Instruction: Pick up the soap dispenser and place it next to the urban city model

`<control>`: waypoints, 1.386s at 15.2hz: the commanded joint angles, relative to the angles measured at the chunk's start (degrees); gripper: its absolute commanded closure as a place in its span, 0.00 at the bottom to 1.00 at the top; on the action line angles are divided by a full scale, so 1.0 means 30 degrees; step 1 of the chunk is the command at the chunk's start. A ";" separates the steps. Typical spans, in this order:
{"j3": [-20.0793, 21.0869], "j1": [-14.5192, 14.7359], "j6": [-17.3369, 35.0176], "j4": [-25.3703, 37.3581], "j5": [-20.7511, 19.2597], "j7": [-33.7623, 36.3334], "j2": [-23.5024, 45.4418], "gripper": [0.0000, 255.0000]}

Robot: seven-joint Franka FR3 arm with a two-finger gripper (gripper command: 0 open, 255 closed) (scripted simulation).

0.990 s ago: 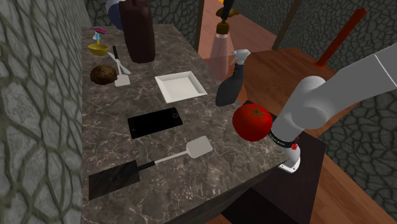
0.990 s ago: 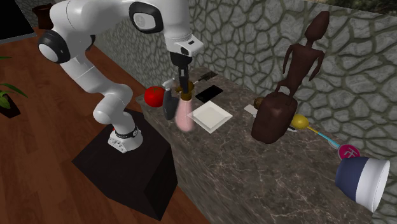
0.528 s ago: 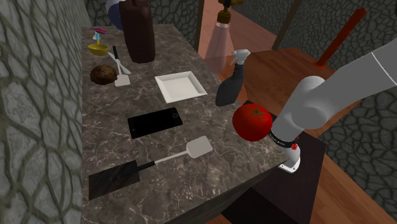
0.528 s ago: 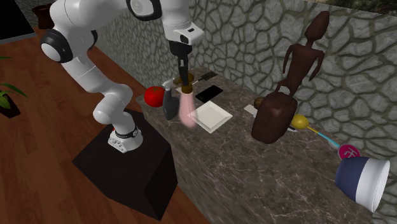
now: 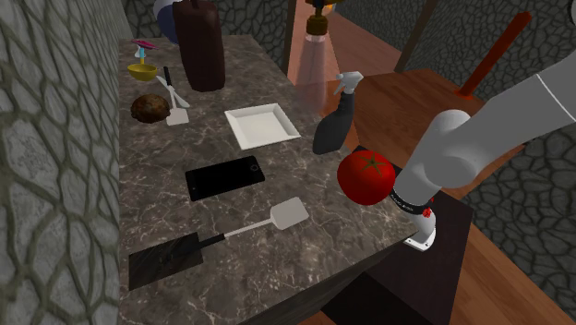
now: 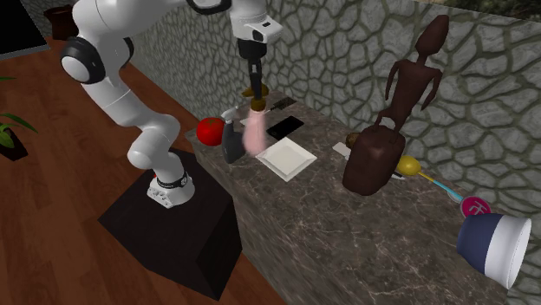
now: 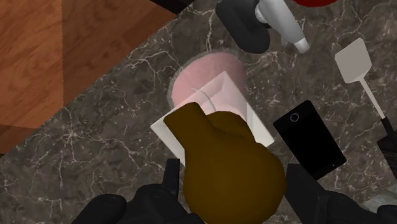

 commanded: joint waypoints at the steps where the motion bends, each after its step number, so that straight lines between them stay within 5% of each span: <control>1: 0.0701 0.0238 0.0082 0.0131 0.0230 0.0960 0.0145 1.00; 13: 0.5214 0.1692 0.0472 0.2844 0.0849 0.6970 0.2803 1.00; 21: 0.8466 0.2983 0.0323 0.6804 -0.0487 1.1461 0.6664 1.00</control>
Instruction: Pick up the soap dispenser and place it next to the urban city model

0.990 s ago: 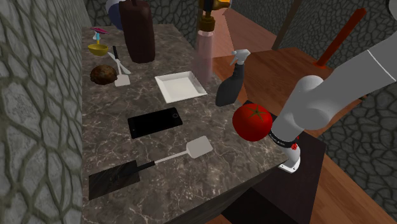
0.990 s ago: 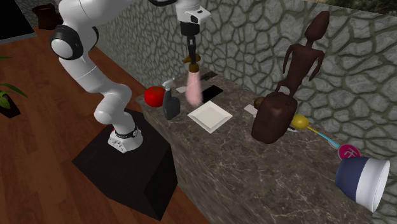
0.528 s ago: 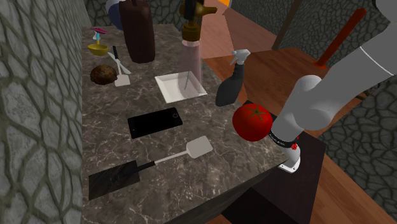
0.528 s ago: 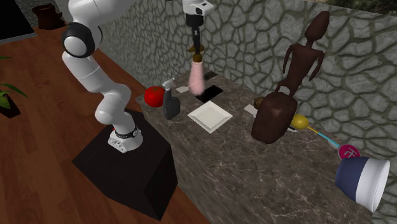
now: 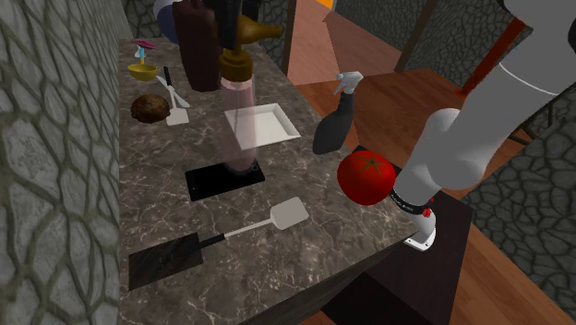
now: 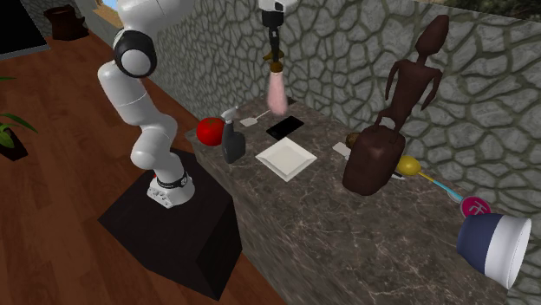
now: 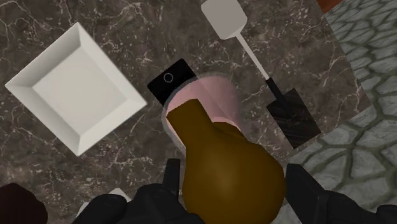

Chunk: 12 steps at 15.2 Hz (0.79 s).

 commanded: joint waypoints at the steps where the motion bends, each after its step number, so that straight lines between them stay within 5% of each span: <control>1: 0.0913 0.0513 -0.0267 0.1418 -0.0621 0.1379 0.1233 1.00; 5: 0.2639 0.2324 -0.1135 0.5263 -0.2900 0.4260 0.4818 1.00; 12: 0.2244 0.1799 0.1252 0.1677 -0.1945 0.3764 0.3351 1.00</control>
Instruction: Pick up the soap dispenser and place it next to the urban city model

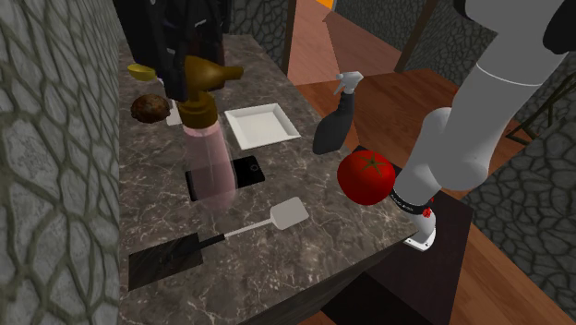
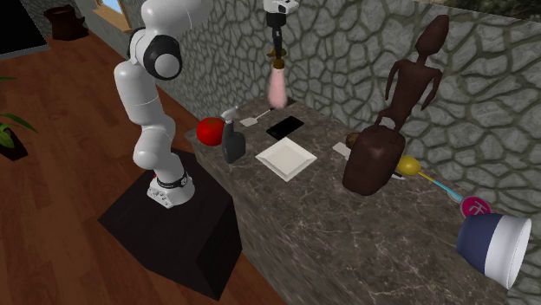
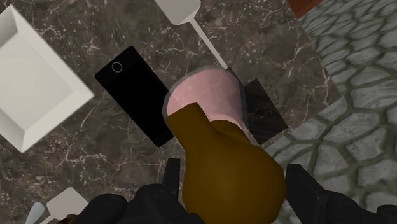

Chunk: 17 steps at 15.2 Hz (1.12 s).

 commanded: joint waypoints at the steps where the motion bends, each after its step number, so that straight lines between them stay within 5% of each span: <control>1: -0.0075 -0.0127 0.0737 -0.1030 0.0231 -0.0121 -0.0381 1.00; 6: -0.0221 -0.0311 0.2229 -0.3083 0.0634 -0.0363 -0.1059 1.00; 14: -0.0228 -0.0317 0.2304 -0.3182 0.0651 -0.0374 -0.1088 1.00; 15: -0.0228 -0.0317 0.2303 -0.3180 0.0650 -0.0373 -0.1086 0.00; 17: -0.0228 -0.0317 0.2303 -0.3182 0.0651 -0.0373 -0.1089 0.00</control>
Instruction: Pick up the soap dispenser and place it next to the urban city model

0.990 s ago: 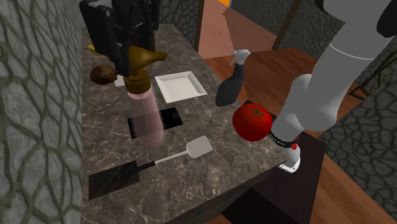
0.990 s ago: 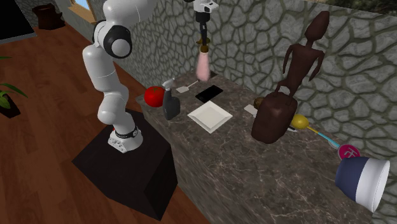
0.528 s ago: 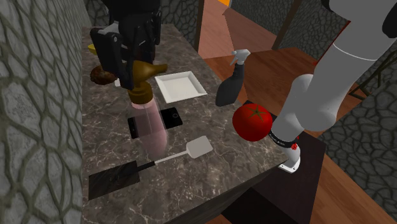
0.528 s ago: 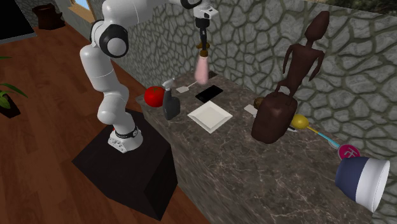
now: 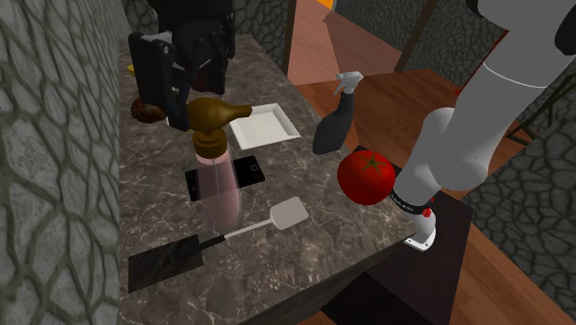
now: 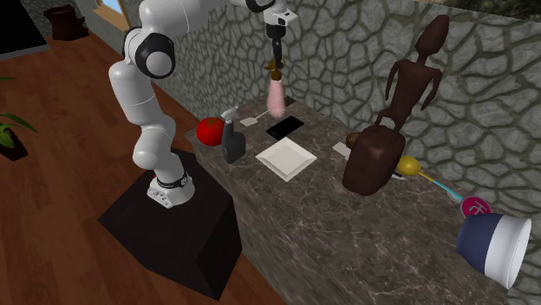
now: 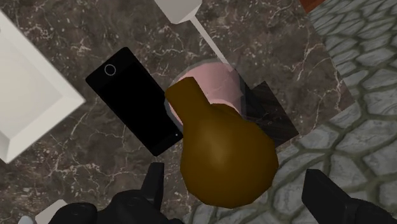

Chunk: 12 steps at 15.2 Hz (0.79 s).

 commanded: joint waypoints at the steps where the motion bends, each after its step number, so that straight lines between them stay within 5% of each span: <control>1: 0.0000 0.0000 0.0000 0.0000 0.0000 0.0000 -0.0001 0.00; 3: 0.0000 0.0000 0.0001 0.0000 0.0000 0.0000 -0.0001 0.00; 7: 0.0274 0.0339 -0.2822 0.3744 -0.0679 0.0414 0.1116 0.00; 12: 0.0269 0.0344 -0.2822 0.3744 -0.0679 0.0414 0.1116 0.00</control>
